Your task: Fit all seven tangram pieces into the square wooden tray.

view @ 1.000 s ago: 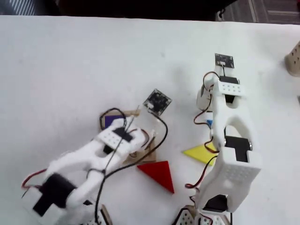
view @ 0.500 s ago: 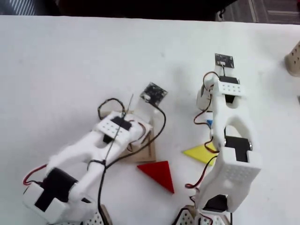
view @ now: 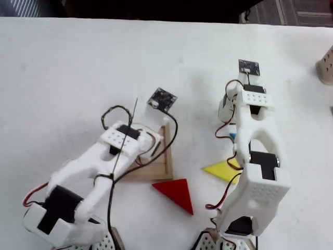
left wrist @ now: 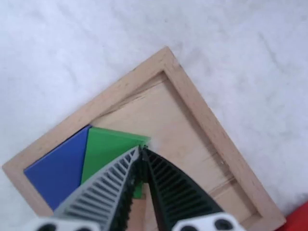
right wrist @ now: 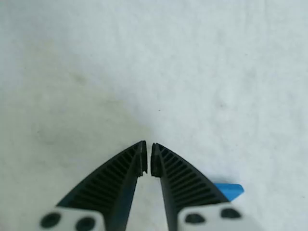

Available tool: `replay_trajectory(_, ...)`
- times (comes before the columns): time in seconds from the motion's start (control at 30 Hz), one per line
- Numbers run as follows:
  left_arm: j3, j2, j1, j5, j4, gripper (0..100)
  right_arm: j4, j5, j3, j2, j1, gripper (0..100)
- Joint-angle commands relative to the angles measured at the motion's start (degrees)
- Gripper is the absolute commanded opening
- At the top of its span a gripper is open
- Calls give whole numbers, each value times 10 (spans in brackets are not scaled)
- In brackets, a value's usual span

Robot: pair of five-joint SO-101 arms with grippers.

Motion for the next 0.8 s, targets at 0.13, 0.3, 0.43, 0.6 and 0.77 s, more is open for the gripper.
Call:
replay_trajectory(0.13,14,-108,-109,4,12,22,4,1,-28,-4,-5,18)
replay_trajectory(0.3,71,-204,-95,4,8,23,3,1,-28,-4,-6,18)
replay_trajectory(0.43,127,-255,-32,4,12,23,3,1,-28,-4,-6,18)
replay_trajectory(0.6,156,-252,-1,4,53,23,3,1,-27,-3,-6,18)
replay_trajectory(0.77,161,-227,29,4,47,23,3,1,-26,-3,-15,18)
